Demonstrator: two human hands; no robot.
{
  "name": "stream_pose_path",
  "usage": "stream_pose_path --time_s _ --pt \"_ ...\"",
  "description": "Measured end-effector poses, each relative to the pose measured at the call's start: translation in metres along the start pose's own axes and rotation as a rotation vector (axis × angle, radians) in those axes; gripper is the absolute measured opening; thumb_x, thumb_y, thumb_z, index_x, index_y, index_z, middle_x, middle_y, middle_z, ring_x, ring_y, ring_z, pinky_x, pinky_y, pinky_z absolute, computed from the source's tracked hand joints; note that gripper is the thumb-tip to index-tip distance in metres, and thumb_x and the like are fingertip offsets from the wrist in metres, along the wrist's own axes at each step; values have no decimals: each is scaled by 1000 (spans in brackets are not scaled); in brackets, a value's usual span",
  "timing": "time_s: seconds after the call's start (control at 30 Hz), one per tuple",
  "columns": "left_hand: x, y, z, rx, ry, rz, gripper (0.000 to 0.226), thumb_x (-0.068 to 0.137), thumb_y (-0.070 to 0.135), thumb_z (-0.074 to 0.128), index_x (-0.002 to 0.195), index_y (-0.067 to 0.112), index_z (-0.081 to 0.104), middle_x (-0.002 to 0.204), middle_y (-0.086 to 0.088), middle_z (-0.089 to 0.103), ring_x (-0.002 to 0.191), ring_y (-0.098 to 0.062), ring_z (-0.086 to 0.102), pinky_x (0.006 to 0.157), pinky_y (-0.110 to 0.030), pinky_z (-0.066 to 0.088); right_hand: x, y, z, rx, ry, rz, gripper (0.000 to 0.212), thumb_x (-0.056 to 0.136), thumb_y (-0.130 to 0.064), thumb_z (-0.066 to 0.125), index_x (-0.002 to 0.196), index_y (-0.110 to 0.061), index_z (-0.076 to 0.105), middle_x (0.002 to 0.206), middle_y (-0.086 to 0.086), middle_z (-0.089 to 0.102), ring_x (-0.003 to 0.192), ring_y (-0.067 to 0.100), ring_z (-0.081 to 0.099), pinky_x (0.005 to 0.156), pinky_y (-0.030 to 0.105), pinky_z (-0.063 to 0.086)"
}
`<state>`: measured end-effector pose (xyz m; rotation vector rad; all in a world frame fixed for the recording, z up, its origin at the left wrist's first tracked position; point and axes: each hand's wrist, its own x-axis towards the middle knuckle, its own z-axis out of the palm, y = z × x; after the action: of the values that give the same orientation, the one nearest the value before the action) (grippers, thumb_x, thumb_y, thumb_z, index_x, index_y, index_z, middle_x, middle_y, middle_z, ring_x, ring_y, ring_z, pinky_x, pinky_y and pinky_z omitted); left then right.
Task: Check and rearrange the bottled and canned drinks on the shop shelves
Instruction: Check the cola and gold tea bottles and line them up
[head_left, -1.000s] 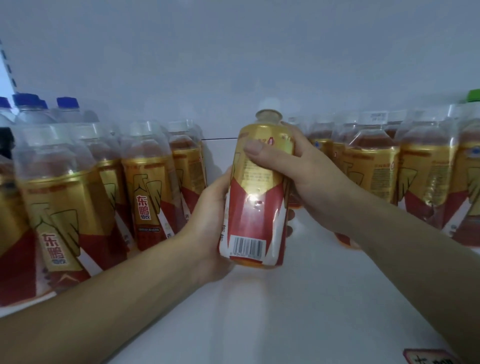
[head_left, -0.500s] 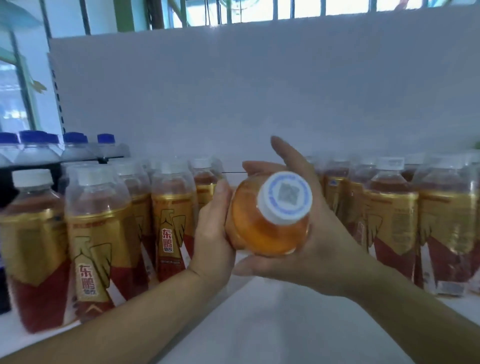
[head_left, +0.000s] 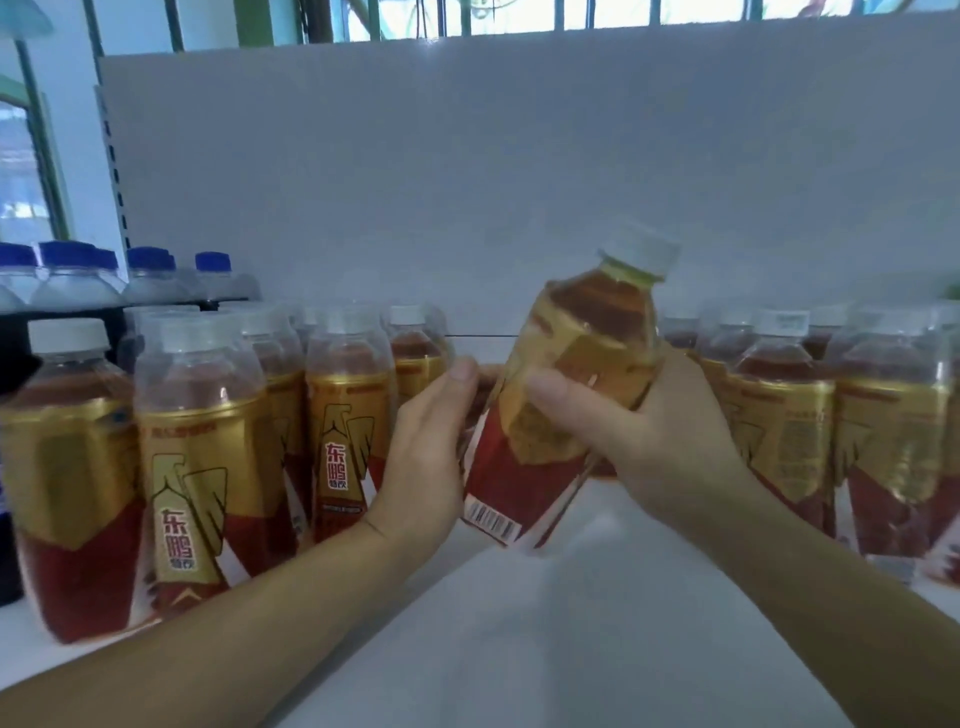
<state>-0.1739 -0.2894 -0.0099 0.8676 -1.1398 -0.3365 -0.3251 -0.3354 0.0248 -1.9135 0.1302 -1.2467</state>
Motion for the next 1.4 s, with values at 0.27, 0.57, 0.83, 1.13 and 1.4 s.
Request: stream_pose_path --time_s 0.27,0.57,0.83,1.13,1.4 --pt "-12 12 0 139 -233 436 45 102 51 38 134 23 54 141 4 56 135 -26 48 108 -52 42 1 9 3 588 111 753 51 91 -64 55 108 -18 72 87 5 78 69 18 75 58 26 57" --pt "-20 17 10 137 -370 516 54 102 56 33 141 20 45 140 5 56 131 -27 52 103 -39 45 1 27 -6 632 -44 745 60 100 -42 49 52 -17 74 62 2 69 52 12 66 47 21 54" --pt "-10 29 0 238 -421 504 46 103 45 41 103 9 68 104 2 66 104 -20 61 92 -33 44 6 38 0 408 -13 642 61 84 -69 57 116 -19 72 114 15 74 110 30 70 102 51 52" --pt "-8 55 -12 515 -217 476 23 95 30 55 103 15 71 98 10 67 94 -11 64 80 -26 52 -3 26 13 16 -68 407 65 67 -46 86 124 -25 64 113 -2 75 107 16 71 99 41 53" --pt "-4 144 -56 1099 -234 441 28 97 48 46 117 35 62 113 25 57 109 6 47 94 -11 33 -1 5 35 -243 -362 552 95 65 -47 92 141 -52 36 126 -16 66 119 9 62 107 40 48"
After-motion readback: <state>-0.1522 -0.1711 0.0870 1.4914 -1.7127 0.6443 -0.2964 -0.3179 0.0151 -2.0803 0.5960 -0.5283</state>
